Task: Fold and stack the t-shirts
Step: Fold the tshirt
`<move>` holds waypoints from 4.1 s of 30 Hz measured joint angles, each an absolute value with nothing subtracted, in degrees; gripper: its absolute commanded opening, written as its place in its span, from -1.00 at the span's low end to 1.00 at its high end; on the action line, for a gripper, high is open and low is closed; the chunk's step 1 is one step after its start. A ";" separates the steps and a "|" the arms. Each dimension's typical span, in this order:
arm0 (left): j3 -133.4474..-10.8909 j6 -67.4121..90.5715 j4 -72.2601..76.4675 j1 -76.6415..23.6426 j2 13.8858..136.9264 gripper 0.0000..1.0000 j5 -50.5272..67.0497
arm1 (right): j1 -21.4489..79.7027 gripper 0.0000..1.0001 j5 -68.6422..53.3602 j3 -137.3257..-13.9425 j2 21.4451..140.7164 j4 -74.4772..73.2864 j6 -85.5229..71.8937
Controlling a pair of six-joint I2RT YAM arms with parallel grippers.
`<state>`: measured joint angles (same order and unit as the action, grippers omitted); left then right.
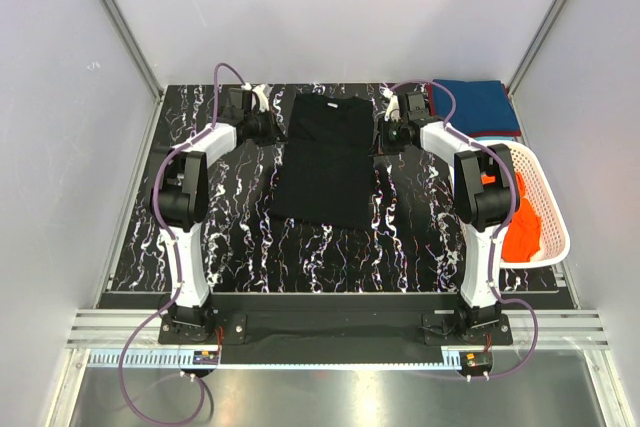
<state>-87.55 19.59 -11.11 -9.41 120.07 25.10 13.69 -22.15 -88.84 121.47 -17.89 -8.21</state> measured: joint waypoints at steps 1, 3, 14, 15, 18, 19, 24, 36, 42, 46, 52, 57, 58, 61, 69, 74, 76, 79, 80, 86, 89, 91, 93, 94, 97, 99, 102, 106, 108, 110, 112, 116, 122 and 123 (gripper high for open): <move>-87.55 19.57 -11.11 -9.41 120.07 -1.00 24.97 | 13.69 -1.00 -22.15 -88.86 121.47 -17.87 -8.21; -87.55 19.59 -11.14 -9.41 120.09 -1.00 24.64 | 13.69 -0.98 -22.15 -88.88 121.47 -17.87 -8.21; -88.16 19.73 -13.45 -9.32 120.62 -0.39 20.60 | 13.69 -0.24 -21.74 -91.61 121.47 -17.93 -8.80; -88.16 19.90 -13.76 -9.26 120.62 -0.37 19.99 | 13.69 -0.23 -21.47 -91.64 121.36 -18.09 -8.95; -88.12 20.14 -14.92 -9.17 120.36 -0.23 18.11 | 13.69 -0.14 -20.18 -91.64 120.38 -20.97 -10.02; -87.99 20.25 -15.64 -9.17 119.90 -0.28 17.47 | 13.69 -0.14 -19.79 -91.46 119.59 -22.35 -10.74; -83.70 21.61 -20.60 -9.43 111.85 -0.39 15.31 | 13.69 -0.17 -19.20 -84.93 111.04 -26.74 -16.05; -66.54 22.74 -26.50 -14.37 98.43 -0.25 12.08 | 14.76 -0.07 -24.36 -63.61 97.41 -28.14 -23.18; -62.37 23.46 -27.46 -14.92 98.39 -0.24 11.38 | 16.27 -0.07 -26.20 -58.15 97.10 -25.54 -25.23; -60.53 23.99 -26.87 -16.14 98.04 -0.26 11.33 | 17.34 -0.08 -27.03 -55.86 97.10 -23.00 -26.46; -56.53 25.08 -24.27 -17.82 96.95 -0.79 11.55 | 20.47 -0.14 -27.64 -54.50 97.41 -18.20 -27.49; -54.28 26.46 -22.39 -19.22 96.53 -1.00 11.42 | 21.41 -0.20 -27.27 -53.54 98.45 -15.84 -28.38; -53.91 26.70 -22.15 -19.62 96.14 -1.00 11.27 | 21.43 -0.24 -26.96 -53.04 98.48 -15.68 -28.60; -52.60 27.31 -21.76 -20.95 94.50 -1.00 9.98 | 21.45 -0.59 -25.96 -51.51 98.50 -15.66 -29.02; -49.78 29.67 -20.34 -22.92 92.55 -1.00 6.55 | 21.61 -1.00 -22.96 -50.50 98.50 -15.86 -30.33; -48.16 31.64 -18.72 -23.27 91.53 -1.00 5.56 | 21.82 -1.00 -21.87 -50.37 98.26 -15.90 -31.29; -47.35 32.14 -17.98 -23.29 90.91 -1.00 5.32 | 21.91 -1.00 -21.43 -50.02 97.86 -15.73 -31.51; -46.11 32.82 -17.37 -23.44 89.89 -0.71 5.26 | 22.00 -1.00 -20.36 -49.36 96.99 -15.66 -31.75; -45.60 33.06 -17.30 -23.53 89.47 -0.61 5.30 | 22.02 -1.00 -20.12 -49.17 96.73 -15.66 -31.79; -44.18 33.87 -19.66 -23.81 86.08 -0.17 5.41 | 22.02 -0.46 -18.41 -48.60 94.96 -17.52 -32.23; -43.77 34.09 -21.39 -23.81 82.67 -0.13 5.32 | 22.02 -0.25 -17.41 -48.49 93.25 -19.70 -32.71; -43.72 34.15 -21.82 -23.79 80.60 -0.12 5.28 | 22.02 -0.20 -16.88 -47.97 91.15 -20.58 -34.44; -43.72 34.41 -21.93 -23.79 79.13 -0.12 5.32 | 22.02 -0.16 -15.75 -46.89 88.49 -21.04 -37.56; -43.70 34.70 -21.87 -23.79 78.87 -0.12 5.39 | 22.02 -0.15 -15.38 -46.35 87.33 -21.15 -39.11; -42.35 36.12 -20.45 -23.77 78.85 -0.17 5.98 | 22.02 -0.15 -14.00 -43.57 83.48 -20.64 -44.91; -40.49 37.43 -18.94 -23.46 78.91 -0.18 6.68 | 22.02 -0.15 -13.56 -41.69 82.13 -19.64 -48.10; -37.26 39.83 -16.56 -22.63 79.53 -0.20 8.71 | 22.02 -0.17 -13.10 -39.42 81.93 -17.26 -51.96; -35.75 42.63 -13.10 -21.69 80.86 -0.22 10.55 | 22.02 -0.17 -13.08 -37.43 82.32 -14.04 -55.83; -35.29 43.40 -11.79 -21.71 81.03 -0.22 10.59 | 22.02 -0.17 -12.99 -36.27 82.54 -12.03 -57.54; -34.98 43.88 -10.76 -21.71 81.08 -0.25 10.70 | 22.02 -0.18 -12.91 -35.09 82.65 -10.35 -58.98; -34.68 44.10 -10.15 -21.71 81.08 -0.28 10.70 | 22.02 -0.19 -12.88 -34.28 83.00 -8.99 -60.14; -34.54 44.21 -9.96 -21.71 81.08 -0.33 10.48 | 22.20 -0.19 -12.97 -34.11 84.16 -6.37 -61.82; -34.59 43.99 -10.20 -21.71 81.08 -0.36 10.02 | 22.98 -0.21 -12.88 -33.82 85.06 -3.68 -63.61; -34.63 43.97 -10.24 -21.71 81.06 -0.36 9.91 | 23.00 -0.22 -12.88 -33.61 85.06 -3.31 -64.05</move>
